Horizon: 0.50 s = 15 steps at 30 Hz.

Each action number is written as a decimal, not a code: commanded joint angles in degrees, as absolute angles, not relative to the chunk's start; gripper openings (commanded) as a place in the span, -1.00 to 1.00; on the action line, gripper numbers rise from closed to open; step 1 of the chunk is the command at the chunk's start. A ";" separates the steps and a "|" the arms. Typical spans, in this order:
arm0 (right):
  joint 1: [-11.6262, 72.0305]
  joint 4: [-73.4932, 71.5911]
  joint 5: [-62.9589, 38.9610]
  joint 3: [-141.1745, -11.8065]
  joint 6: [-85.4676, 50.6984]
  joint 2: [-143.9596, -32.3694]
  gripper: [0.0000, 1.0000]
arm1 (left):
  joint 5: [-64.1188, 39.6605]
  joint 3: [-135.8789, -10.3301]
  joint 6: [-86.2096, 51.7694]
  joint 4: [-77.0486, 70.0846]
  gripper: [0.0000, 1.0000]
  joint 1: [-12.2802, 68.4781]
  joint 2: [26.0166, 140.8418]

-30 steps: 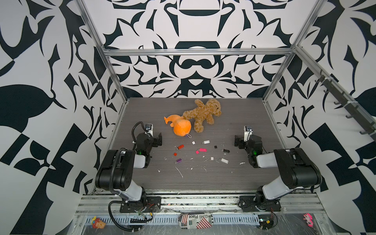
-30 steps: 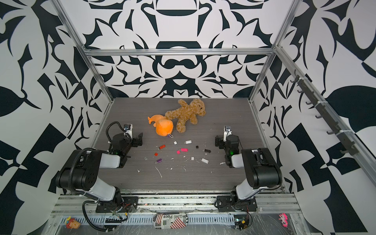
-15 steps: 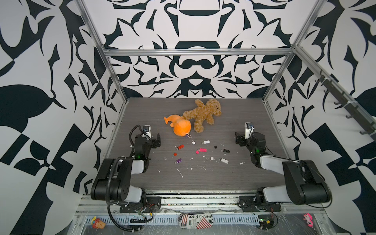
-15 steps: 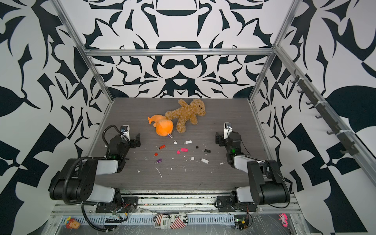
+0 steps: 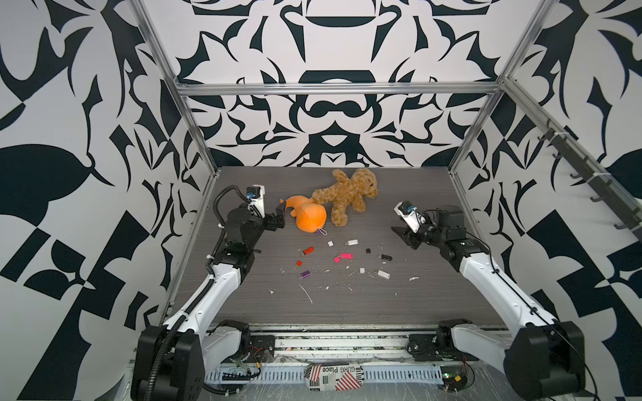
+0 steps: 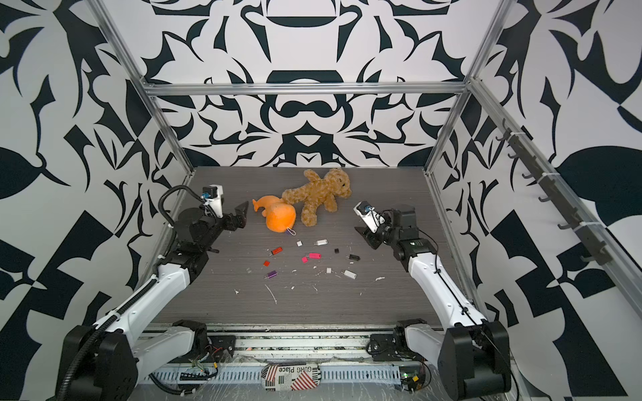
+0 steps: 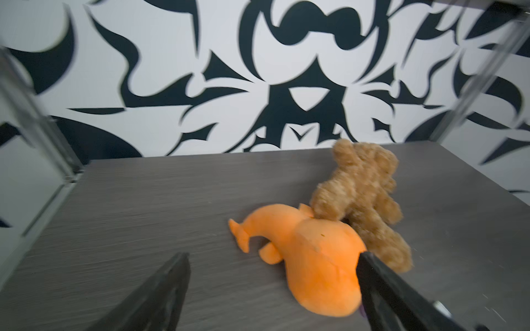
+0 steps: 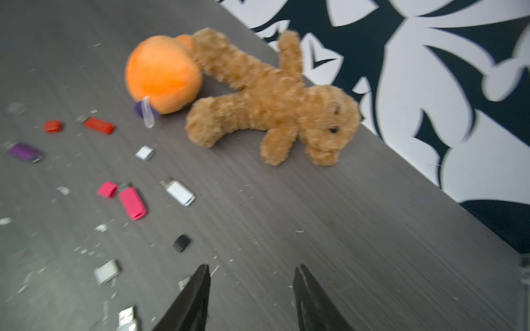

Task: Close the usb drive cover
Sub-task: Pick up the cover from the center of the board.

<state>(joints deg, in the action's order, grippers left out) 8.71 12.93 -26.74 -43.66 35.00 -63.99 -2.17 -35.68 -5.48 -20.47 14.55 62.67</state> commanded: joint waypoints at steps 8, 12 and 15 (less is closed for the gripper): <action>22.75 30.42 -26.42 -40.95 49.53 -68.72 0.03 | -5.51 -38.03 -10.80 -17.75 0.73 21.97 67.19; 24.60 25.98 -26.63 -40.23 50.08 -72.45 0.04 | -4.68 -37.37 -11.41 -17.47 0.73 21.97 67.85; 24.87 26.17 -27.34 -41.53 51.74 -76.35 0.04 | -3.70 -36.93 -12.49 -16.19 0.73 21.97 67.64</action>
